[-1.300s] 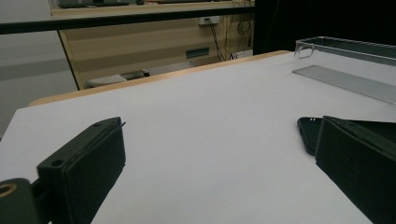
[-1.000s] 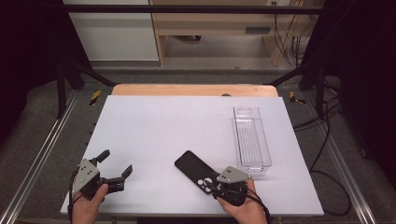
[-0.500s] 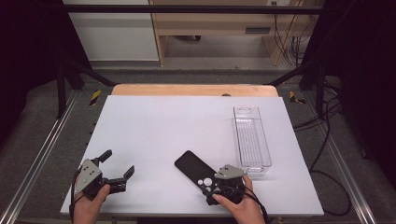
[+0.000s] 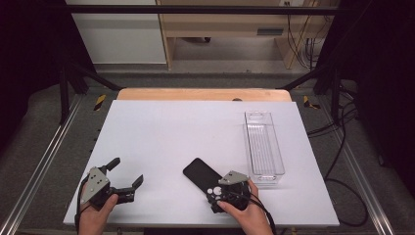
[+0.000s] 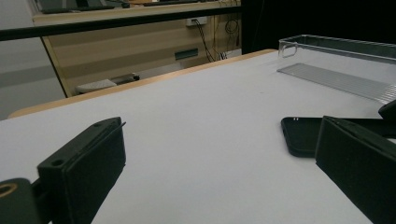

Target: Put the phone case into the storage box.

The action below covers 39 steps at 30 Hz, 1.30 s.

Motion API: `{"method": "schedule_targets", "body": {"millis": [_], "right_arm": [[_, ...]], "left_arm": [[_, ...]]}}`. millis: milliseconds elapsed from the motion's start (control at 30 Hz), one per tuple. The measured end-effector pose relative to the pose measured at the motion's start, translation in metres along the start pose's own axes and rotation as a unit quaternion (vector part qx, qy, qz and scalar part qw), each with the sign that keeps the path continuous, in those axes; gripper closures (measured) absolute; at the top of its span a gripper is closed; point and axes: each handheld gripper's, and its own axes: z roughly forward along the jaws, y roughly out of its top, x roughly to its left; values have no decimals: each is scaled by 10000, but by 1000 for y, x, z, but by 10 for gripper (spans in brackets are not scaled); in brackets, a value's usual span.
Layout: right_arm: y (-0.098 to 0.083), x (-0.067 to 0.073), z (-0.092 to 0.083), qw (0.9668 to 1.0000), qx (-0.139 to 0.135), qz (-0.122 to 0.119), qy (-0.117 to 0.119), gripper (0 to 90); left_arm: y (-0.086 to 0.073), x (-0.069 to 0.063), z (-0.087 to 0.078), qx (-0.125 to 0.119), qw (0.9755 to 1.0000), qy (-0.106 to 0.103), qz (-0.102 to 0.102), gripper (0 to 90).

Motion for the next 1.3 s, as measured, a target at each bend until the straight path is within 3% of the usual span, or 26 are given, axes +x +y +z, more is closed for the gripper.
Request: {"method": "schedule_targets", "body": {"millis": [600, 767, 933, 1133, 1300], "right_arm": [[3, 0, 3, 9995, 262, -167, -60, 147], [6, 2, 0, 9997, 192, -121, -88, 162], [11, 8, -5, 9996, 148, -223, -45, 167], [18, 13, -14, 9995, 79, -289, -52, 167], [27, 16, -26, 9991, 118, -394, -41, 167]], "left_arm": [[4, -21, 12, 123, 9992, -265, 261, 18], [4, -22, 13, 127, 9991, -274, 308, 19], [3, -26, 16, 253, 9981, -293, 485, 30], [2, -39, 22, 445, 9949, -379, 819, 45], [3, -56, 29, 544, 9888, -438, 1320, 59]]}}
